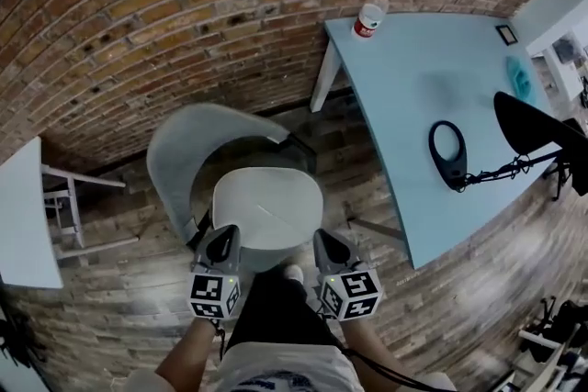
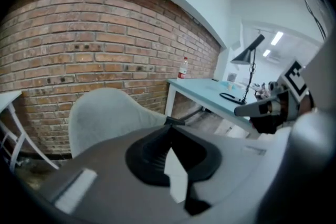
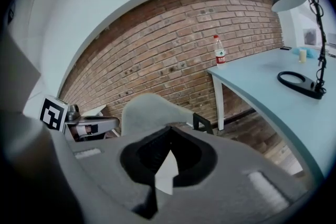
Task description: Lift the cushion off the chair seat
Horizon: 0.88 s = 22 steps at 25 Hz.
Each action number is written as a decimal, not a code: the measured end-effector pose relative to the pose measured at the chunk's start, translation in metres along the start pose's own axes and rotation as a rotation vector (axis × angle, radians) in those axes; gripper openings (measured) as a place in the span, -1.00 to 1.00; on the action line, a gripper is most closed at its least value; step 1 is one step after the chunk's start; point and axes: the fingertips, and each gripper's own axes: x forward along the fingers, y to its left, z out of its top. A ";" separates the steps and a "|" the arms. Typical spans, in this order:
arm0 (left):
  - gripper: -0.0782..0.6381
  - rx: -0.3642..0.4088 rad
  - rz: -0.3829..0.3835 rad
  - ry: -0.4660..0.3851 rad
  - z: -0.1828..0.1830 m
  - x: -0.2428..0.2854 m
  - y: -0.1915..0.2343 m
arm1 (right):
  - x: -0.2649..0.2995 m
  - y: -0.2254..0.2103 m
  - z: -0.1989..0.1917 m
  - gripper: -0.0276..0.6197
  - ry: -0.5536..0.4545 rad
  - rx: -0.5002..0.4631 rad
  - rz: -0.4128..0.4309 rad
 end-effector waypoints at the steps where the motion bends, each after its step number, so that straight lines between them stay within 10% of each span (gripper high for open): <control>1: -0.81 -0.004 -0.004 0.010 -0.005 0.010 0.006 | 0.010 -0.005 -0.003 -0.92 0.008 0.001 -0.010; 22: -0.80 -0.033 0.011 0.121 -0.144 0.159 0.106 | 0.178 -0.093 -0.128 -0.91 0.123 0.049 -0.101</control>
